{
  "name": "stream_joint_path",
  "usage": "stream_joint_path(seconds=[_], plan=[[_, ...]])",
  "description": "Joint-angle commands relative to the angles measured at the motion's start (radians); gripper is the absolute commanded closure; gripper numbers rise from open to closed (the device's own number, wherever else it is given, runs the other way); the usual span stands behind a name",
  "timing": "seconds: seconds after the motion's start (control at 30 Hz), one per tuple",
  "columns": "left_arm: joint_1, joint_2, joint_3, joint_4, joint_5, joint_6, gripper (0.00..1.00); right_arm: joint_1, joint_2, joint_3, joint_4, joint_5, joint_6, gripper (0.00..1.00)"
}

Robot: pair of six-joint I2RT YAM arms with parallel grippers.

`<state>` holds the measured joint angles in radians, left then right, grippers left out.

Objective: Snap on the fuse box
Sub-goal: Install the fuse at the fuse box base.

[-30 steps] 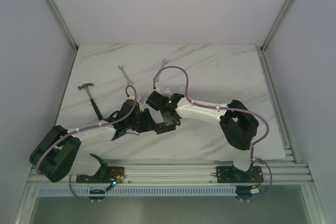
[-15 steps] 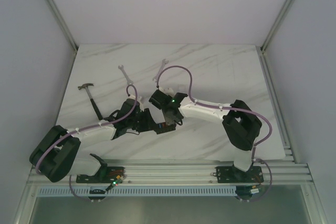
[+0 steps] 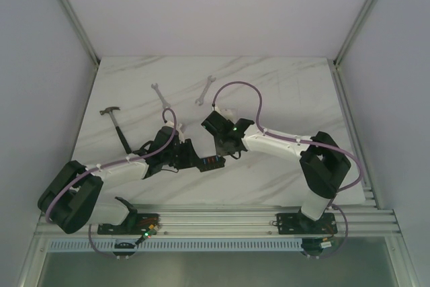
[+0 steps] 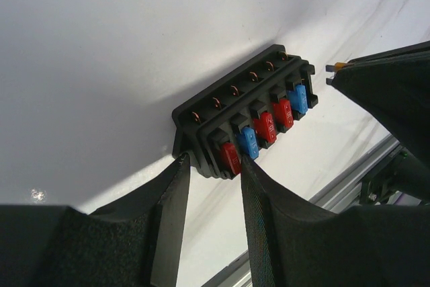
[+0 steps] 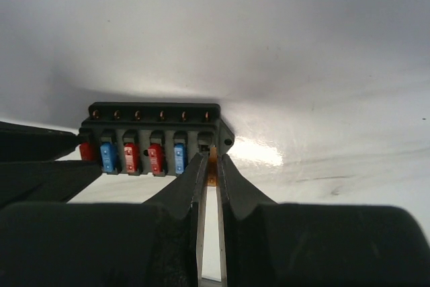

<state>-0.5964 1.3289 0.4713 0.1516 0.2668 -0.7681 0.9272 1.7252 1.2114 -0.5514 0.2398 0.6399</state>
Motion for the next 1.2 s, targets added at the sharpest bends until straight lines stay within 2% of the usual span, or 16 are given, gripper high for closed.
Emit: stream_joint_path(seconds=[0.0, 1.17], plan=[[0.004, -0.008, 0.018, -0.047, 0.008, 0.021, 0.55, 0.001, -0.019, -0.02, 0.038, -0.034, 0.031, 1.0], [0.004, -0.059, -0.021, -0.048, 0.074, -0.026, 0.55, 0.0, -0.044, -0.078, 0.115, -0.033, 0.021, 1.0]])
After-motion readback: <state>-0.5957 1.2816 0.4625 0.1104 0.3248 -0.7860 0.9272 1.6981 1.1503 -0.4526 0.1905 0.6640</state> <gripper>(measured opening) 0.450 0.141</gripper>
